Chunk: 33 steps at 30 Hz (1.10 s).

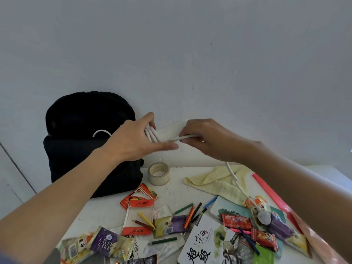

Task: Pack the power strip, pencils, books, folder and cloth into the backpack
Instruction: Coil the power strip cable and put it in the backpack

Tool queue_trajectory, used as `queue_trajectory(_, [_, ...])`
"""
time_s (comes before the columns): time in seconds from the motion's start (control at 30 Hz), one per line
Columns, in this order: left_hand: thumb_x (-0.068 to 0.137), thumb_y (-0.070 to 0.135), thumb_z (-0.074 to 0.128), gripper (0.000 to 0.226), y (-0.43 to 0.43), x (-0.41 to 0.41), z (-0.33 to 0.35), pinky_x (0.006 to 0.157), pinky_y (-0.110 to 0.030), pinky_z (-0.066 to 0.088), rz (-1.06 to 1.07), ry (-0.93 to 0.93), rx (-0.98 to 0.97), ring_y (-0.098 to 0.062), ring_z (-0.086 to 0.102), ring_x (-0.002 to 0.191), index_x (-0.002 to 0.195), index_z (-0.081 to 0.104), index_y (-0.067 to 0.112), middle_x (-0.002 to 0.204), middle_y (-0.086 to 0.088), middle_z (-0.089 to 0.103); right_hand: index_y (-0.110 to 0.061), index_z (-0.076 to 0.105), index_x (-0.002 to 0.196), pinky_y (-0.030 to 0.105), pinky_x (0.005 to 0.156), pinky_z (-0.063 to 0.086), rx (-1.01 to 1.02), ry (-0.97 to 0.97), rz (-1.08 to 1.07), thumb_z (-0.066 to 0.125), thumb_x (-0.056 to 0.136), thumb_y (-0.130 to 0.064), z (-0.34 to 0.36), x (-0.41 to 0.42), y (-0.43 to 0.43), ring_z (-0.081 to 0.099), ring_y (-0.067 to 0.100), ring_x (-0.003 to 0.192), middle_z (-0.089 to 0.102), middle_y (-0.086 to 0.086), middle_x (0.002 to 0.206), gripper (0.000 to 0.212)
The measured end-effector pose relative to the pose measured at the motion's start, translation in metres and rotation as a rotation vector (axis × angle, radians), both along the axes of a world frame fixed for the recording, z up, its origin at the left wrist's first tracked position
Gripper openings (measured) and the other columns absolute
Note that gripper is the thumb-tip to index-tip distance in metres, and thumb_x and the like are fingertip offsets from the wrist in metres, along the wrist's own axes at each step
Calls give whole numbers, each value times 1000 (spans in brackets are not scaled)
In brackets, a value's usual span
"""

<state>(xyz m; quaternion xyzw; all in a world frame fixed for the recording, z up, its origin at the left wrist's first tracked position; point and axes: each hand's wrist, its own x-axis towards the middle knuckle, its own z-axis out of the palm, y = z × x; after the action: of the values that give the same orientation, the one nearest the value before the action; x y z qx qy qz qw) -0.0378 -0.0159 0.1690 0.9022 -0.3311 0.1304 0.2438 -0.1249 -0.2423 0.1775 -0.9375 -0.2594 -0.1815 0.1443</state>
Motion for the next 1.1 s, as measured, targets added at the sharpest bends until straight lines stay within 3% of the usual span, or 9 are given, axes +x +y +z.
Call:
queue_trajectory(0.13, [57, 98, 59, 79, -14, -4, -4, 60, -42, 56, -37, -35, 169, -15, 60, 58, 89, 46, 27, 68, 0, 63, -11, 72, 94, 36, 63, 45, -18, -101, 96, 70, 91, -16, 8, 3, 5, 53, 17, 69, 56, -2, 85, 6])
queue_trajectory(0.3, [83, 80, 56, 51, -14, -9, -10, 63, -48, 53, -266, 82, 218, -16, 55, 59, 95, 51, 30, 73, -1, 60, -12, 67, 87, 24, 55, 38, 73, -227, 75, 89, 71, -26, 15, 8, 3, 46, 15, 63, 50, -5, 76, 31])
queue_trajectory(0.47, [96, 64, 51, 41, -8, -18, 3, 85, -45, 56, -450, 318, 38, -13, 67, 88, 111, 64, 28, 98, 5, 70, -4, 69, 86, 31, 68, 45, 659, 222, 183, 79, 81, -1, 28, 10, -21, 54, 27, 70, 57, 23, 84, 11])
queue_trajectory(0.6, [96, 54, 49, 49, -13, -35, 10, 91, -40, 55, -607, 419, -122, -24, 67, 102, 128, 61, 19, 111, -3, 69, -3, 68, 85, 27, 62, 46, 898, 497, 246, 64, 85, 10, 29, 16, -39, 57, 19, 68, 63, 10, 78, 14])
queue_trajectory(0.67, [93, 51, 54, 33, -17, -37, 15, 87, -34, 53, -601, 429, -329, -24, 68, 95, 115, 68, 31, 102, -6, 69, -11, 71, 74, 25, 53, 41, 889, 521, 166, 64, 82, 7, 16, 19, -37, 50, 18, 59, 58, 7, 68, 20])
queue_trajectory(0.73, [88, 55, 58, 19, -19, -32, 21, 82, -34, 54, -494, 446, -575, -17, 65, 85, 103, 64, 47, 94, 0, 63, -8, 70, 71, 26, 49, 27, 841, 561, 50, 71, 90, -23, 5, 18, -34, 34, 15, 49, 49, 5, 64, 24])
queue_trajectory(0.83, [94, 53, 56, 32, -15, -13, 28, 63, -45, 56, -350, 457, -805, -25, 65, 71, 109, 47, 25, 83, 2, 63, -2, 63, 73, 26, 49, 26, 754, 555, -104, 56, 97, -48, -4, 12, -37, 29, 16, 47, 44, 5, 61, 52])
queue_trajectory(1.0, [101, 50, 53, 32, -15, 12, 21, 63, -37, 54, -208, 314, -723, -14, 60, 63, 87, 44, 24, 69, 13, 58, -4, 54, 68, 32, 56, 49, 480, 378, -247, 62, 98, -34, -12, 10, -39, 50, 17, 46, 53, 4, 55, 42])
queue_trajectory(1.1, [87, 63, 57, 49, -17, 17, 13, 56, -12, 40, -76, 157, -556, 1, 50, 54, 85, 41, 17, 61, 16, 52, -22, 53, 70, 34, 59, 51, 283, 287, -301, 54, 101, -38, -14, 11, -34, 53, 14, 48, 52, -4, 53, 35])
